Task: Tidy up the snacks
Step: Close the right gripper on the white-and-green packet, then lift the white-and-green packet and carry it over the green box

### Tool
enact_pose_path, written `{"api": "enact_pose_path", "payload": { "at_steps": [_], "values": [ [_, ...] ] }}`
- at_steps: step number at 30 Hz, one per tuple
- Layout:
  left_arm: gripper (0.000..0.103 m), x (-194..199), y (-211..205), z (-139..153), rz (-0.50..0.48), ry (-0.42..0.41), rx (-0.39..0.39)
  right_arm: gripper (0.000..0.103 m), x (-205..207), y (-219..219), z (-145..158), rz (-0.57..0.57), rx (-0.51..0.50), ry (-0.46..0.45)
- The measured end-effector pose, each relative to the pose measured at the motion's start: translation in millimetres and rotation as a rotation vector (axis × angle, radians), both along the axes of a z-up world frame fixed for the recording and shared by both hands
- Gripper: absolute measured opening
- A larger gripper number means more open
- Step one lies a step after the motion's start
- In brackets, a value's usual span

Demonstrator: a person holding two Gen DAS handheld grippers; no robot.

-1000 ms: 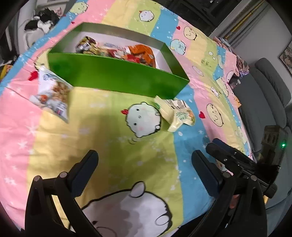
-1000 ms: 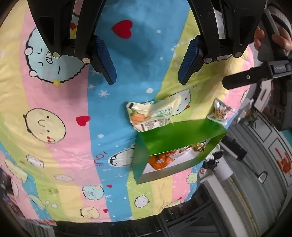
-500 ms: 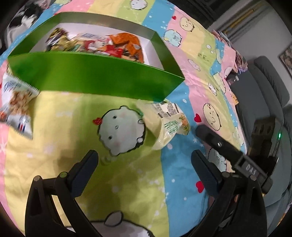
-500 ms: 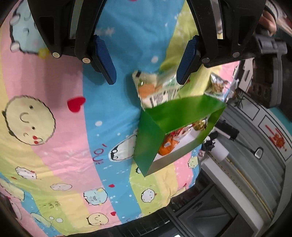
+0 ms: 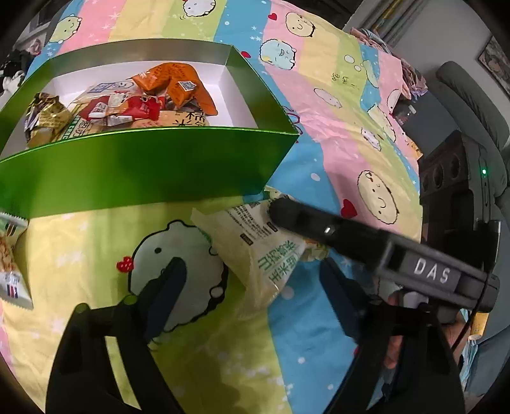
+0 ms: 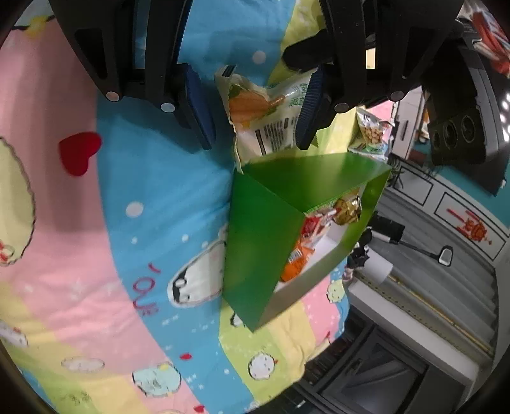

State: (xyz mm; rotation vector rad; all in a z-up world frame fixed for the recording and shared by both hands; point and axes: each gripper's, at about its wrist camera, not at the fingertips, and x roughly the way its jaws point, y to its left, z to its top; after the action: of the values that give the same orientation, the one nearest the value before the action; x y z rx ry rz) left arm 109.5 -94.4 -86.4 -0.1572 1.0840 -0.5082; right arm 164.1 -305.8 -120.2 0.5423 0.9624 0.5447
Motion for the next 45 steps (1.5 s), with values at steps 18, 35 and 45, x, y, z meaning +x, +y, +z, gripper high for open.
{"api": "enact_pose_path", "payload": {
  "at_steps": [18,35,45],
  "values": [
    [0.033,-8.5,1.6,1.9,-0.039,-0.004,-0.026,0.027,-17.4,7.2,-2.1,0.04,0.07,-0.031],
    [0.034,-66.5,14.6,41.2,-0.054,-0.069,-0.018,0.028,-79.1,29.9,42.0,0.057,0.03,-0.147],
    [0.034,-83.0,29.2,69.0,-0.039,-0.157,-0.048,0.028,-99.7,44.0,81.2,0.082,-0.02,-0.251]
  ]
}}
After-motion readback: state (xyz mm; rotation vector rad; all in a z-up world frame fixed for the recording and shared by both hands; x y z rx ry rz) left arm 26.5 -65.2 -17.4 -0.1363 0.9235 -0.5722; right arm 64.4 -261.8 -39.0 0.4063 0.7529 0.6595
